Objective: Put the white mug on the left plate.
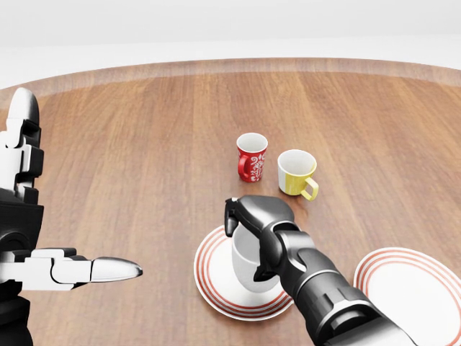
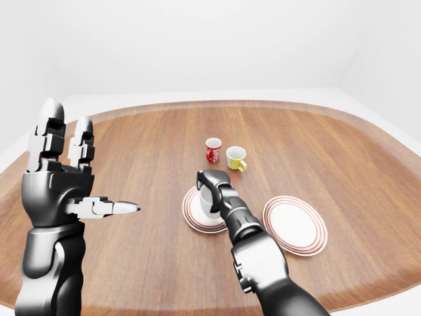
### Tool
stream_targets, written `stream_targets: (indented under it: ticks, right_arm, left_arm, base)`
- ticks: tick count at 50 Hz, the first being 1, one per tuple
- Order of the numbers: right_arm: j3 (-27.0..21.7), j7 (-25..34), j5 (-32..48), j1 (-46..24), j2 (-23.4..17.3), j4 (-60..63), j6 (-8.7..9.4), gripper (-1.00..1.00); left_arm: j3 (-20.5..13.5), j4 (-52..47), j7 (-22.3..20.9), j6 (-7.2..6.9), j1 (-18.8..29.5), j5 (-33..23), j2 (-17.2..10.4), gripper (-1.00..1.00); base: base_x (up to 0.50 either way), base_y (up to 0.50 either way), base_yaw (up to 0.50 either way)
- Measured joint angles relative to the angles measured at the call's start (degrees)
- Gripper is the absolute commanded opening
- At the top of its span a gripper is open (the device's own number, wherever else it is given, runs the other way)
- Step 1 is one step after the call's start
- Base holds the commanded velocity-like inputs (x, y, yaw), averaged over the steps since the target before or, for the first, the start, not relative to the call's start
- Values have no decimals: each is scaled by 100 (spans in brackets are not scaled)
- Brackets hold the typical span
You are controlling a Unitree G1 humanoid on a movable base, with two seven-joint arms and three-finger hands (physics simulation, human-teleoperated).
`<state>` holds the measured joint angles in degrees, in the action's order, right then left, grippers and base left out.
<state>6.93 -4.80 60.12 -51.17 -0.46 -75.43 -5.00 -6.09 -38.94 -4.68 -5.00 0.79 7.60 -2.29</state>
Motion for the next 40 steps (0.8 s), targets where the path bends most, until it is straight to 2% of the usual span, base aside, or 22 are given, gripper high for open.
stream_targets:
  ticks: [40]
  right_arm:
    - [30, -108, 105, 116, 46, -18, 0, -100]
  left_arm:
    - [-29, -2, 2, 0, 30, 25, -13, 100]
  base:
    - [0, 0, 0]
